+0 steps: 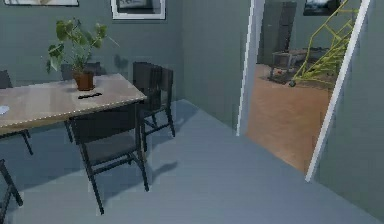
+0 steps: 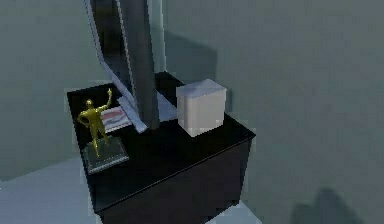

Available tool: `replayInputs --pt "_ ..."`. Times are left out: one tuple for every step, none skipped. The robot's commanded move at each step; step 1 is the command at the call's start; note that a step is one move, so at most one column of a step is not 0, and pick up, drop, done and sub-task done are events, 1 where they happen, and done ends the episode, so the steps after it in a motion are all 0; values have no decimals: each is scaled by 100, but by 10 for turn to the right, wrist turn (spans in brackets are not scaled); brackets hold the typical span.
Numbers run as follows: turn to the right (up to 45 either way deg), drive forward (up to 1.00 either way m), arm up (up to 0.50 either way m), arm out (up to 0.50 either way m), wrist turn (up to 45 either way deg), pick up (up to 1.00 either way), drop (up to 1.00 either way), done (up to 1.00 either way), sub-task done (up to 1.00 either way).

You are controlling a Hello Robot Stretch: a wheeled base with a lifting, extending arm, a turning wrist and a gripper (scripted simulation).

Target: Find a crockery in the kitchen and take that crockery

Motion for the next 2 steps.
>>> replayInputs --pt "120 0 0 0 0 0 0 0 0" --pt "0 55 0 0 0 0 0 0 0"
